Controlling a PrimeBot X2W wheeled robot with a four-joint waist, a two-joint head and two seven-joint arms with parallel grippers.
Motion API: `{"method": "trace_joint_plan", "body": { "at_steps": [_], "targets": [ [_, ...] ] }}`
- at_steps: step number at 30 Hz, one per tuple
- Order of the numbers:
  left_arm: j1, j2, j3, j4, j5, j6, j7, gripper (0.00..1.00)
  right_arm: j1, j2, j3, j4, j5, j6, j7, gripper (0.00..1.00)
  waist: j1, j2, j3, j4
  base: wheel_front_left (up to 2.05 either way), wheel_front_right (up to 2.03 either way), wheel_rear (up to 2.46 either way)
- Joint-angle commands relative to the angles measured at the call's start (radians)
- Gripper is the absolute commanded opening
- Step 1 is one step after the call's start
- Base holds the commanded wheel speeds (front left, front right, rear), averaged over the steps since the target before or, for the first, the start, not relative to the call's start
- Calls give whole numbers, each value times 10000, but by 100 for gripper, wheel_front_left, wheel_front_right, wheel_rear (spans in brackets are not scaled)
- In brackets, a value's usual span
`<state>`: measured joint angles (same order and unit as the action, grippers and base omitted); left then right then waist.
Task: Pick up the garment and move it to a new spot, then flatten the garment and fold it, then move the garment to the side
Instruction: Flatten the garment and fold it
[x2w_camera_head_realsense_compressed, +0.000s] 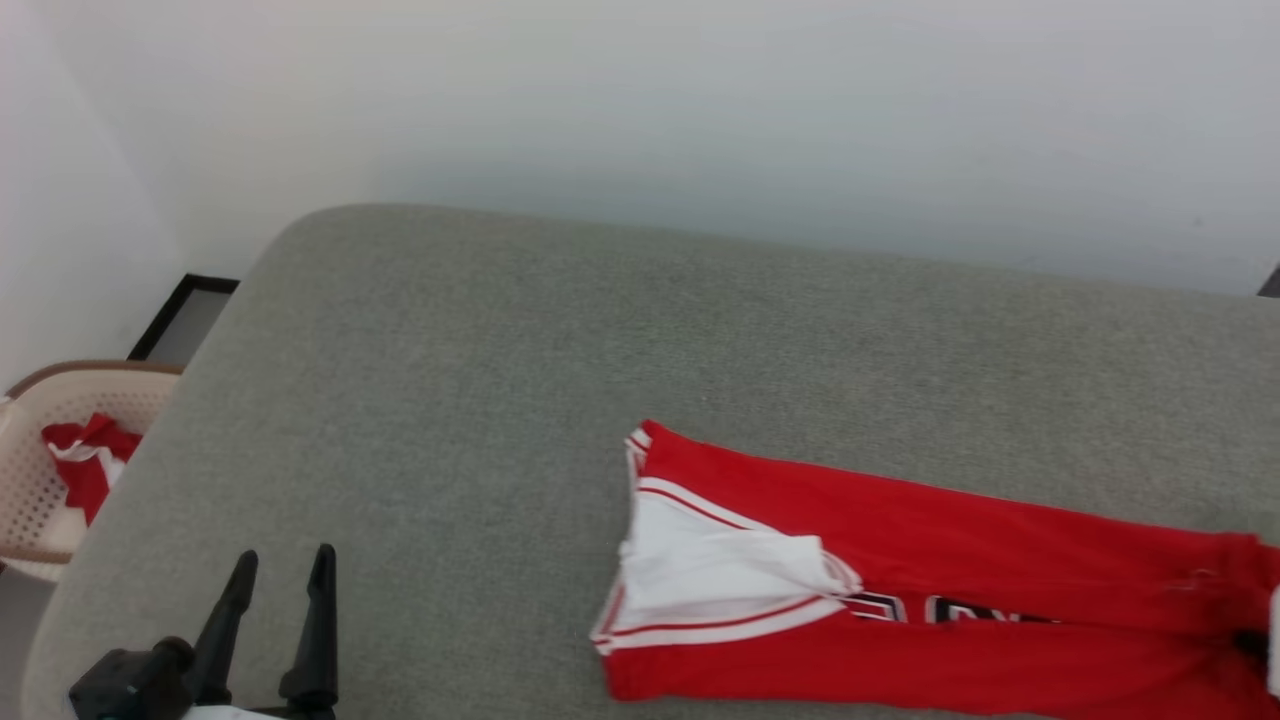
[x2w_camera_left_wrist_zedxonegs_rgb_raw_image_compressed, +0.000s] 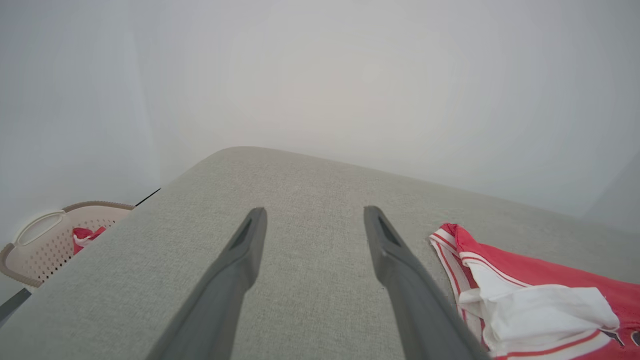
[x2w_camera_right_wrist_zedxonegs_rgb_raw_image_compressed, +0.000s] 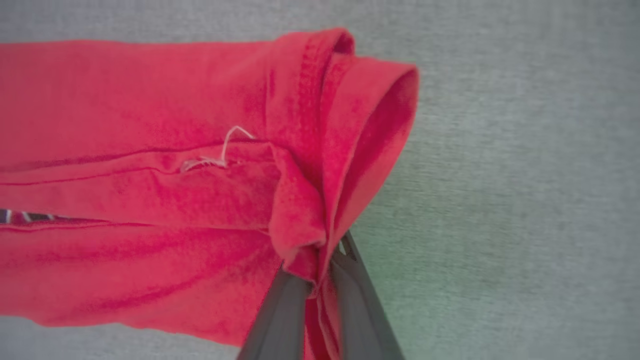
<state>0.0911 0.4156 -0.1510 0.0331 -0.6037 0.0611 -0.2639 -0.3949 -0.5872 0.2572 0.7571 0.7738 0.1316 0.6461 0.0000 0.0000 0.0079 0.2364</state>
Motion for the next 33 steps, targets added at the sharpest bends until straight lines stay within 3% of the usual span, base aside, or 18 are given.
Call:
{"method": "trace_joint_plan", "body": {
  "at_steps": [1, 9, 18, 27, 33],
  "targets": [
    [94, -69, 91, -3, 98, -98, 4, 100, 51, -324, -91, 135, -16, -18, -167, 0, 0, 0, -39, -174, 0, 0, 0],
    [133, -213, 280, 131, 233, -332, 4, 100, -213, -791, -19, 540, 71, -17, -371, 0, 0, 0, -106, -529, 0, 0, 0],
    [346, -359, 353, 241, 262, -486, 4, 100, -22, -537, 674, -1241, 1038, -13, 200, 0, 0, 0, -385, -764, 0, 0, 0],
    [128, -487, 46, 361, 333, -573, 56, 100, -73, 726, 1196, -2932, 1006, -13, 649, 0, 0, 0, -495, -471, 0, 0, 0],
    [-222, -601, -227, 539, 346, -658, 150, 100, -286, 1845, 1393, -2996, 482, -13, 634, 0, 0, 0, -477, -44, 0, 0, 0]
  ]
}}
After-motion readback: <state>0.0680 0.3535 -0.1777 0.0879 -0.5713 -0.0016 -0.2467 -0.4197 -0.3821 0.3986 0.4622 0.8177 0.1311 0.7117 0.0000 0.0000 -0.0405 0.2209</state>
